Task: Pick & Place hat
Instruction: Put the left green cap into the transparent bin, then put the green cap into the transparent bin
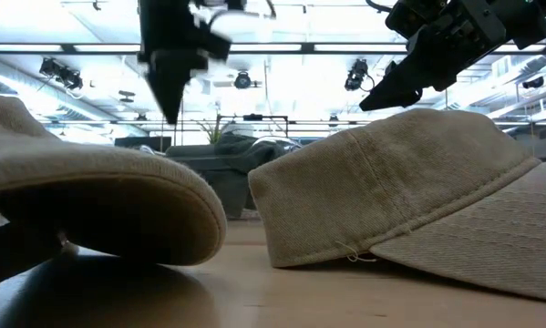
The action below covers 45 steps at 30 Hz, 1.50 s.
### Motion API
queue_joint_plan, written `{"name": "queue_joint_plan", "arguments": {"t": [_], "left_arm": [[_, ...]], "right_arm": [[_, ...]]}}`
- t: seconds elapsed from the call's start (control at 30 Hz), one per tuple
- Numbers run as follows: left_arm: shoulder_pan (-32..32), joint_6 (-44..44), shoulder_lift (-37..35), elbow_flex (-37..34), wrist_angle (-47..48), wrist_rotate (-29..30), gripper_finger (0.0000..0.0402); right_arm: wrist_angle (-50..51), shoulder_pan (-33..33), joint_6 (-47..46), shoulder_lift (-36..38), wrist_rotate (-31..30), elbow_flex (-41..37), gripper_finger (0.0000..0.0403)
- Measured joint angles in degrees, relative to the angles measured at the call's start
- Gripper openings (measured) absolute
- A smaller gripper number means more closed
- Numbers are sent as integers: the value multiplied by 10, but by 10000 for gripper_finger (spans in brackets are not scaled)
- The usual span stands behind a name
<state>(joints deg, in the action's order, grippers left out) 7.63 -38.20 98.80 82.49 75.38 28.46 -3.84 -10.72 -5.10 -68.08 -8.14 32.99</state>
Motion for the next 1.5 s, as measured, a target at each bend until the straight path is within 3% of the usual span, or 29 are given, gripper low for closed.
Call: {"name": "queue_joint_plan", "arguments": {"t": [0.13,0.2,0.43,0.57,0.77,1.1,1.27,1.37,1.5], "left_arm": [[6,2,0,42,-8,102,2],[-13,26,-1,43,-41,120,2],[-108,65,27,43,-117,121,2],[-142,78,60,41,-118,64,2],[-148,89,113,7,-115,29,2],[-154,95,142,-10,-123,26,2],[-143,105,114,-12,-112,34,2],[-122,101,60,-9,-106,34,2],[-83,95,-10,-9,-110,37,2]], "right_arm": [[0,0,1,0,0,0,207],[0,0,1,0,0,0,207],[0,0,-3,0,0,0,207],[2,0,-2,0,0,0,207],[2,0,2,0,0,0,207],[1,0,13,0,0,0,207],[3,0,15,0,0,0,207],[11,0,17,0,0,0,207],[109,-2,-2,2,0,41,207]]}}
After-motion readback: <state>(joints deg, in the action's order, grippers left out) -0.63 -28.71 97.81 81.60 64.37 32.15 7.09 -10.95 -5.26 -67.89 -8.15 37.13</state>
